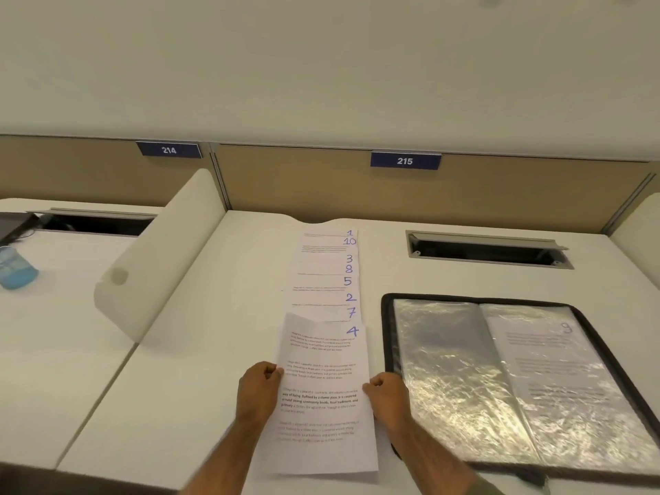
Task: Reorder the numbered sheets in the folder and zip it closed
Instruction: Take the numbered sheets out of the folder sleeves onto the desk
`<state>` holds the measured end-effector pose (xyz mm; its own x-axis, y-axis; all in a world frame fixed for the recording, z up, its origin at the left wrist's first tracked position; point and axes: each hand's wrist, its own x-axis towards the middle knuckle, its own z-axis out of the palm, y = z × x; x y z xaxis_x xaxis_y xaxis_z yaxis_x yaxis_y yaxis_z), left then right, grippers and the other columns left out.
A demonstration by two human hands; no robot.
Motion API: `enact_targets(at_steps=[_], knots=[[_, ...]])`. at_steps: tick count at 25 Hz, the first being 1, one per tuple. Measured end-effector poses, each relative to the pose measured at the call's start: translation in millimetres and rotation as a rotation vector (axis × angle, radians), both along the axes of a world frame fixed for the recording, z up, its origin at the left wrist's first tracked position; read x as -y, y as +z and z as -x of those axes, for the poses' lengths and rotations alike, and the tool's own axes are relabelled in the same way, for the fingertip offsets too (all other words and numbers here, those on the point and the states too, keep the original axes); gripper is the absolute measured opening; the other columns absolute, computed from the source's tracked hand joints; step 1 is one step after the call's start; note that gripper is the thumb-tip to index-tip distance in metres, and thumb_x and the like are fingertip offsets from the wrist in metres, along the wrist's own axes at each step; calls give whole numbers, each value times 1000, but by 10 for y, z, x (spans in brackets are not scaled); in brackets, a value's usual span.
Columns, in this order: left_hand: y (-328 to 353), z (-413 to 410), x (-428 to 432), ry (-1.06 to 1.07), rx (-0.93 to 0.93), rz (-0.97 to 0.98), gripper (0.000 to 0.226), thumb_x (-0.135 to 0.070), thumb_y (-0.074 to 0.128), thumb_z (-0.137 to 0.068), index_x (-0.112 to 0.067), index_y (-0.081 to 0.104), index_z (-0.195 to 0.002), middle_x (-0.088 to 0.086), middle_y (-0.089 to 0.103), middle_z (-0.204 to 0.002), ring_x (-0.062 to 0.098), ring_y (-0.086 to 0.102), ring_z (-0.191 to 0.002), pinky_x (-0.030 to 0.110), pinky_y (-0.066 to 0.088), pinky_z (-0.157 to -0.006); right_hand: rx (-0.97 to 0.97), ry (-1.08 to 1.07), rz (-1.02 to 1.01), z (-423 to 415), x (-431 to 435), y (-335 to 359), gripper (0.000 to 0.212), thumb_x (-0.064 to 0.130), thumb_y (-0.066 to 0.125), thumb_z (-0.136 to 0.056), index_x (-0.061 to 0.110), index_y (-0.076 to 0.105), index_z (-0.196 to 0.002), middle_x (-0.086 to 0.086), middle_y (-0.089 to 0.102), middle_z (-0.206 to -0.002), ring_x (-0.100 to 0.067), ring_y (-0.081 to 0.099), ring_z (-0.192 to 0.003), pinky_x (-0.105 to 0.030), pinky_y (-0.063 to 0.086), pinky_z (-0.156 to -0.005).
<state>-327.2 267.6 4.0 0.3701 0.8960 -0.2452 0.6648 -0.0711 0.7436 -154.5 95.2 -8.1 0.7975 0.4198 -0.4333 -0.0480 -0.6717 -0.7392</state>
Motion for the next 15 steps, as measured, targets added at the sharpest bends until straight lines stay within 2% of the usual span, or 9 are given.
enact_targets(at_steps=[5, 8, 11, 15], knots=[[-19, -3, -54, -60, -41, -9, 16, -21, 59, -99, -20, 65, -83, -10, 67, -81, 4, 62, -74, 18, 42, -59, 24, -34, 42, 55, -53, -6, 16, 7, 64, -83, 10, 59, -68, -5, 66, -72, -19, 63, -64, -32, 51, -57], [-36, 26, -71, -37, -38, 31, 13, -23, 59, -98, -22, 63, -86, -7, 69, -85, 7, 64, -75, 26, 51, -65, 42, -38, 62, 90, -65, -26, 10, 8, 64, -82, 10, 64, -72, -4, 68, -74, -21, 68, -71, -35, 57, -62], [-68, 68, -98, -14, -53, 62, 7, -27, 59, -96, -22, 63, -99, -5, 71, -93, 12, 67, -80, 30, 53, -73, 45, -31, 60, 111, -75, -42, 10, 9, 63, -84, 11, 62, -74, -4, 67, -75, -18, 64, -68, -34, 54, -61], [-94, 95, -61, 22, -81, 10, 30, -30, 55, -99, -17, 58, -126, 2, 67, -114, 22, 64, -101, 34, 49, -83, 85, -57, 62, 126, -64, -7, 10, 14, 59, -91, 11, 62, -82, -3, 67, -82, -14, 60, -70, -28, 49, -60]])
